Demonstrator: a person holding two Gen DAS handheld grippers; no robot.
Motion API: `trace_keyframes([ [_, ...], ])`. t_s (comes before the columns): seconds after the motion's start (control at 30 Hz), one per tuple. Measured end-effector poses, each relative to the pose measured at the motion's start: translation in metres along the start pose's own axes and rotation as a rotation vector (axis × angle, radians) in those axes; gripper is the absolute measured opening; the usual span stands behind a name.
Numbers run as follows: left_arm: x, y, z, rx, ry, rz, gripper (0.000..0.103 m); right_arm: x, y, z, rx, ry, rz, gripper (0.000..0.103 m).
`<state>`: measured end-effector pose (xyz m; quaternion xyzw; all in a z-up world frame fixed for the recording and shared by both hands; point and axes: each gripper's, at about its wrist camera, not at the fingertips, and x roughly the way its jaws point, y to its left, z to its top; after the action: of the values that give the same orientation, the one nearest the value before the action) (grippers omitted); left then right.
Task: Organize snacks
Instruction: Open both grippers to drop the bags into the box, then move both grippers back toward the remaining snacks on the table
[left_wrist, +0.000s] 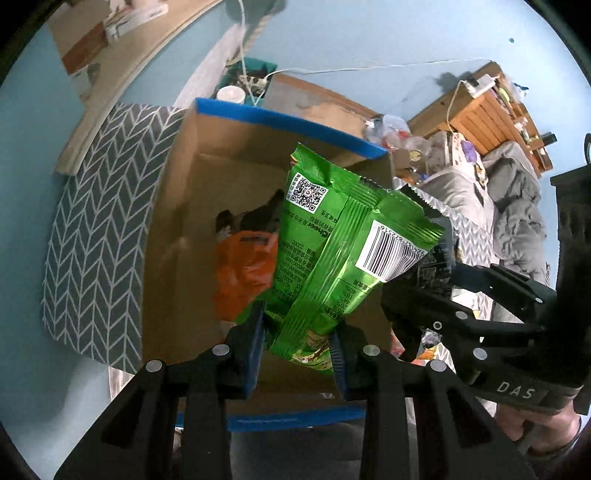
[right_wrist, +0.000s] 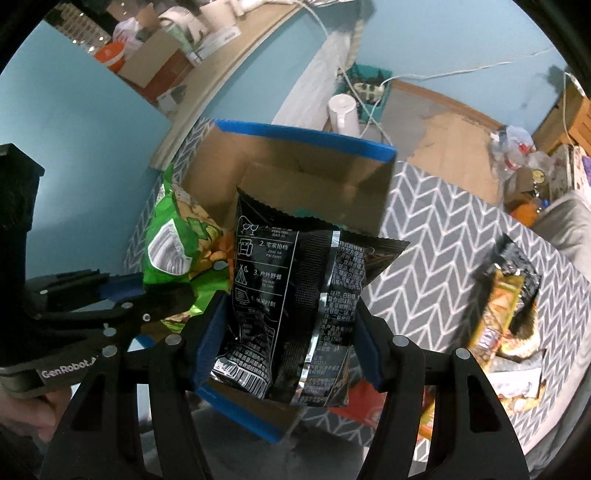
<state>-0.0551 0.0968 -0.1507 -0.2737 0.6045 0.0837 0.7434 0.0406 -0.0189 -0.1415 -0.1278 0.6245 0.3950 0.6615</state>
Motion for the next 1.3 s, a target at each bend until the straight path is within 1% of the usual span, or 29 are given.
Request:
trace_keyframes([
  [0.2,0.009,0.010,-0.001,-0.038,0.017,0.015,0.032,0.016,0.006,0.005,-0.002,0.045,0.012,0.065],
  [0.23,0.008,0.011,-0.001,-0.045,0.010,0.015,0.034,0.017,0.007,0.005,0.001,0.054,0.008,0.065],
  [0.27,0.008,0.013,-0.002,-0.055,0.006,0.015,0.042,0.019,0.007,0.006,0.001,0.066,0.002,0.066],
  [0.33,0.007,0.016,-0.002,-0.072,0.003,0.033,0.049,0.019,0.007,0.007,0.007,0.062,-0.006,0.068],
  [0.37,0.007,0.017,-0.003,-0.074,0.001,0.036,0.050,0.017,0.006,0.007,0.011,0.056,-0.011,0.072],
  [0.47,0.006,0.021,-0.003,-0.076,0.004,0.032,0.052,0.011,0.005,0.007,0.018,0.043,-0.016,0.073],
  [0.73,-0.002,0.014,-0.005,-0.041,0.001,0.043,0.053,-0.005,-0.004,0.004,0.056,0.015,-0.018,0.074],
  [0.83,-0.006,0.007,-0.003,-0.029,-0.008,0.041,0.060,-0.011,-0.008,0.002,0.071,0.005,-0.024,0.074],
  [0.93,-0.008,0.000,0.000,-0.013,-0.012,0.033,0.061,-0.017,-0.016,-0.002,0.096,-0.001,-0.036,0.074],
  [1.13,-0.004,-0.023,0.006,0.045,0.004,0.024,0.063,-0.032,-0.040,-0.014,0.179,-0.021,-0.054,0.074],
  [1.3,0.001,-0.045,0.012,0.104,0.021,0.019,0.064,-0.048,-0.072,-0.030,0.272,-0.044,-0.072,0.074],
])
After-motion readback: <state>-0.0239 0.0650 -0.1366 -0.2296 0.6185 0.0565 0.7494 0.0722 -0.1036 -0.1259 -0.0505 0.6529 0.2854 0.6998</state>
